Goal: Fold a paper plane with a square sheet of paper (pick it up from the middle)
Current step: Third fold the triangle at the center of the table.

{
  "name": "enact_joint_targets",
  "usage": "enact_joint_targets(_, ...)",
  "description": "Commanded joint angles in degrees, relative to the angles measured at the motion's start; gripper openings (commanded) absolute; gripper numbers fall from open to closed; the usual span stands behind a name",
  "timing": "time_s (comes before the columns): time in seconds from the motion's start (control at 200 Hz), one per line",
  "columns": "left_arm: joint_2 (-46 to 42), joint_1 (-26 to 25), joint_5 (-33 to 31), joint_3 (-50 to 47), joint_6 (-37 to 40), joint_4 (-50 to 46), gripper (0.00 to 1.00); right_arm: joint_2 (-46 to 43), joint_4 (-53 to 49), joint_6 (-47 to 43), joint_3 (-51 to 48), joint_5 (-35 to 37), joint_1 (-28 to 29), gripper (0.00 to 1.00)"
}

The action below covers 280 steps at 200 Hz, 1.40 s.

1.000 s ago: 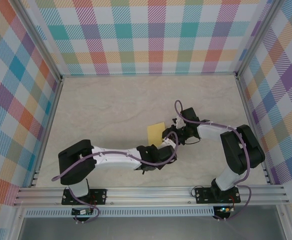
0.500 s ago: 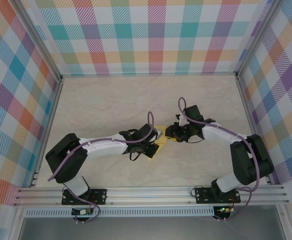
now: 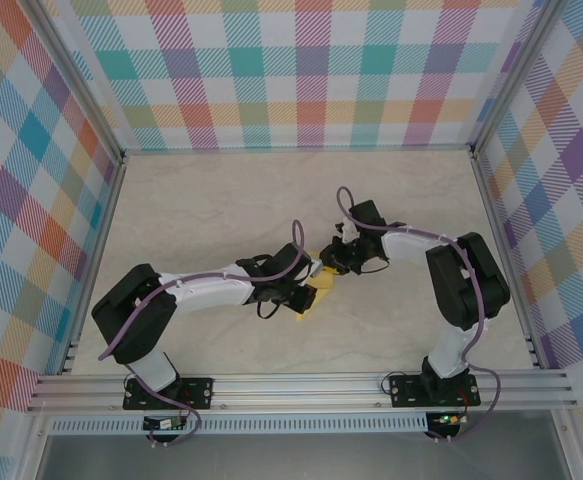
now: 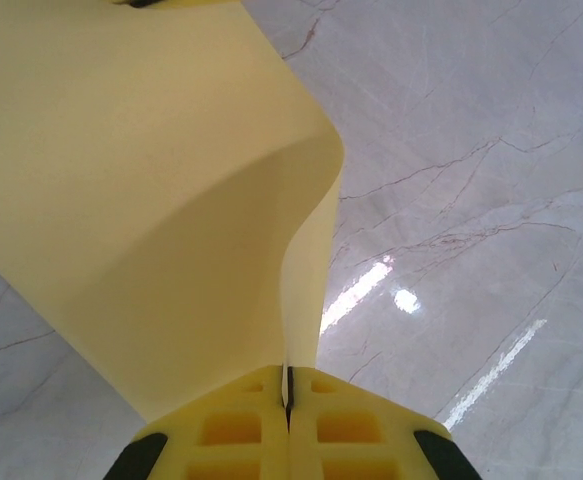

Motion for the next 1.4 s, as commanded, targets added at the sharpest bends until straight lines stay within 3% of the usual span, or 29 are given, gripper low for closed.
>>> enact_joint_targets(0.0,0.5,1.3,0.6,-0.2,-0.4,-0.7,0.00,2.9,-1.9,-2.6,2.2,0.4,0.5,0.14)
enact_joint_targets(0.45,2.3,3.2,0.2,2.3,-0.5,-4.8,0.00,7.7,-7.5,-9.4,2.4,6.3,0.8,0.14)
enact_joint_targets(1.065,7.5,5.4,-1.2,7.1,1.9,-7.9,0.00,7.3,-9.4,-11.1,3.2,6.3,0.8,0.16)
enact_joint_targets(1.395,7.0,5.4,-3.3,5.0,0.8,-6.2,0.00,7.6,-8.9,-10.8,2.4,5.9,0.9,0.17)
